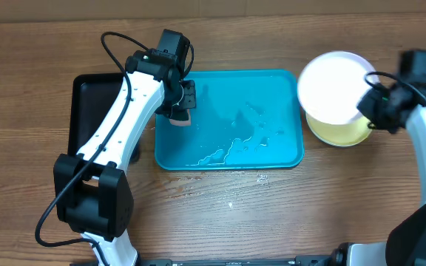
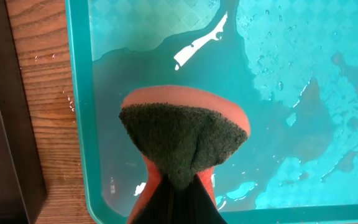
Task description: Clean dirty plates on tray and stack at the side
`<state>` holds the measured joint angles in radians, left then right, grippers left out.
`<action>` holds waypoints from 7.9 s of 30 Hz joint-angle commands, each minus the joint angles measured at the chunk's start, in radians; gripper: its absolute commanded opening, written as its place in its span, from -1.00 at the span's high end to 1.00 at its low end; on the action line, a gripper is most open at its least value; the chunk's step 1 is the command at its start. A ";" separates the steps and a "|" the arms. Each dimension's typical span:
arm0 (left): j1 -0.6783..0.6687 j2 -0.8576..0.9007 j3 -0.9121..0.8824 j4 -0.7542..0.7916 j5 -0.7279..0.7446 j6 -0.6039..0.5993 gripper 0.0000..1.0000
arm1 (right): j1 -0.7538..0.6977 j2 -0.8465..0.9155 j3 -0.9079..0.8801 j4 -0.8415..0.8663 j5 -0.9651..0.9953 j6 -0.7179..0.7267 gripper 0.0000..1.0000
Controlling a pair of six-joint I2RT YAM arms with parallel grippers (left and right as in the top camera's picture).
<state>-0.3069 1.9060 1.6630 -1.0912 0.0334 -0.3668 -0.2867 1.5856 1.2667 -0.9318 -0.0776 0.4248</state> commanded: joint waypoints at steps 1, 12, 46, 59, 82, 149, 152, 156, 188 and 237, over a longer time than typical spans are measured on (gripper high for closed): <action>-0.004 -0.002 0.000 0.000 -0.007 0.004 0.92 | -0.062 -0.018 -0.103 0.071 -0.081 -0.004 0.93; -0.004 -0.002 0.000 0.000 -0.007 0.004 0.92 | -0.127 -0.018 -0.300 0.299 -0.081 0.021 0.92; 0.316 0.005 -0.045 0.101 -0.253 0.046 0.92 | 0.312 -0.018 -0.052 0.092 -0.061 -0.040 -0.60; 0.348 0.005 -0.259 0.356 -0.277 0.046 -0.56 | 0.312 -0.018 -0.052 0.087 -0.066 -0.063 -0.65; 0.154 -0.095 0.203 0.080 -0.328 0.083 -1.00 | 0.312 -0.175 0.682 -0.557 -0.093 -0.219 -1.00; 0.155 -0.094 0.202 0.074 -0.328 0.083 -0.99 | 0.401 -1.584 -1.259 0.855 0.039 -0.396 -1.00; 0.155 -0.094 0.202 0.074 -0.328 0.082 -0.99 | 0.401 -1.583 -1.259 0.852 0.040 -0.396 -1.00; 0.155 -0.094 0.202 0.074 -0.328 0.083 -1.00 | 0.401 -1.583 -1.259 0.852 0.040 -0.396 -1.00; -0.002 -0.488 0.202 0.059 -0.511 0.225 -1.00 | 0.401 -1.583 -1.259 0.852 0.040 -0.396 -1.00; 0.348 -1.838 -1.658 1.066 -0.034 0.143 -1.00 | 0.401 -1.583 -1.259 0.852 0.040 -0.396 -1.00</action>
<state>0.0349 0.1116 0.0093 0.0216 0.0353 -0.2863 0.1074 0.0128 0.0185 -0.0860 -0.0448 0.0261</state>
